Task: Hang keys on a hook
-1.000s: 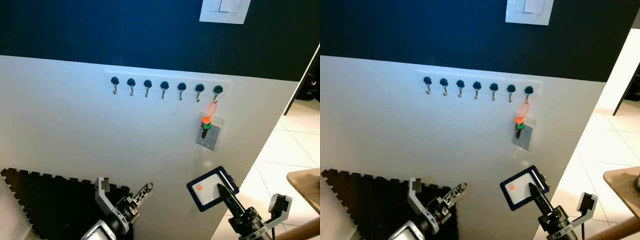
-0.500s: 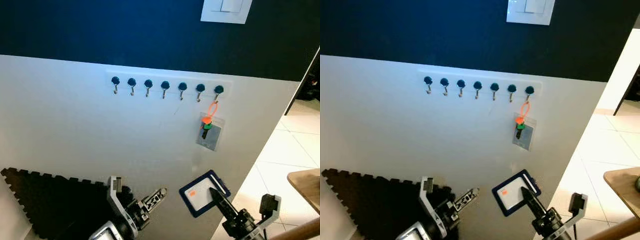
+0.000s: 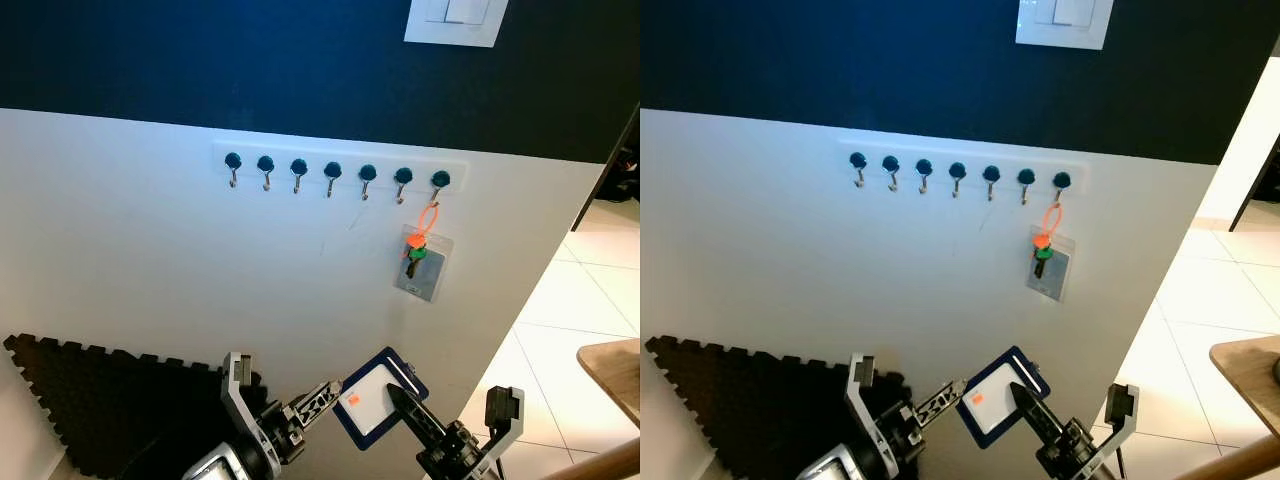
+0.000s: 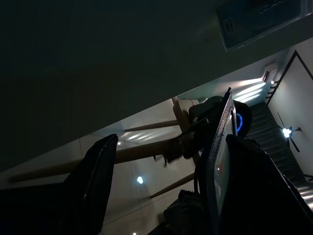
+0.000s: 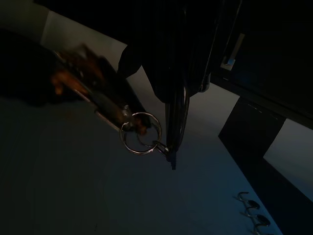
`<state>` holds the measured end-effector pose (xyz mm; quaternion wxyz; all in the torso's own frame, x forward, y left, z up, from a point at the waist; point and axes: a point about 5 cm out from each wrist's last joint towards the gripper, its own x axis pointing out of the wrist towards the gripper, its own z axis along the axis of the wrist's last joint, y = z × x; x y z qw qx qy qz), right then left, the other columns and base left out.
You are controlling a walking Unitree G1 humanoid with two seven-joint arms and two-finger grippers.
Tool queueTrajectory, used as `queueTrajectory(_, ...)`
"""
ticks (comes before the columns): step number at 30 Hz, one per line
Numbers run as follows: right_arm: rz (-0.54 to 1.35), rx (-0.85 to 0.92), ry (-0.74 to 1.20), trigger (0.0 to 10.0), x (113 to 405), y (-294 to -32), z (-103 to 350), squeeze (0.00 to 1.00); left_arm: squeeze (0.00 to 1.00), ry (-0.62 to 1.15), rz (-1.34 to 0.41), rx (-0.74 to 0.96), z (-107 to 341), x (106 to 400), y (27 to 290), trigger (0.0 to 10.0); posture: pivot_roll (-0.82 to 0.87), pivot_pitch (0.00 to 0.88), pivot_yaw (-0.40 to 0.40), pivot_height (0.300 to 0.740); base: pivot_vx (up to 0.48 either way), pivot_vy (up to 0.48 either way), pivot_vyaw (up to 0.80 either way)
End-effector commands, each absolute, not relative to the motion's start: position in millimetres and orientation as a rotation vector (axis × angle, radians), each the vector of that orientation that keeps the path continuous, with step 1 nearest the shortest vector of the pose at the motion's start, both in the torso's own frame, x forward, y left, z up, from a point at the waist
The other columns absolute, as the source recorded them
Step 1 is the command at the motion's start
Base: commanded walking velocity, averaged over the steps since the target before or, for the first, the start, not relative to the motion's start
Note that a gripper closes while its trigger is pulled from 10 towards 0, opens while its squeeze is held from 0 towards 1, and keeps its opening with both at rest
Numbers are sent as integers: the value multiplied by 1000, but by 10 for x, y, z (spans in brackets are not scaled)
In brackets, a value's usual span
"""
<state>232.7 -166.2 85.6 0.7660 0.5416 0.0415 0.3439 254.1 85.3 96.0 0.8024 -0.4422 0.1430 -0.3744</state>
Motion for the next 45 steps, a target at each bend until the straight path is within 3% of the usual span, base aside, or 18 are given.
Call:
queueTrajectory(1,747,1166,85,10000,2330,-1670,867,0,0,311,-810,-934,953,2517,843,10000,53,70,-51,740,0,0,0)
queueTrajectory(19,660,1324,52,10000,2365,-1676,823,0,0,184,-838,-1132,1191,2566,855,10000,58,84,-53,740,0,0,0)
queueTrajectory(45,746,1374,98,10000,2352,-1505,888,0,0,242,-899,-1122,1177,2510,728,10000,53,82,-58,740,0,0,0)
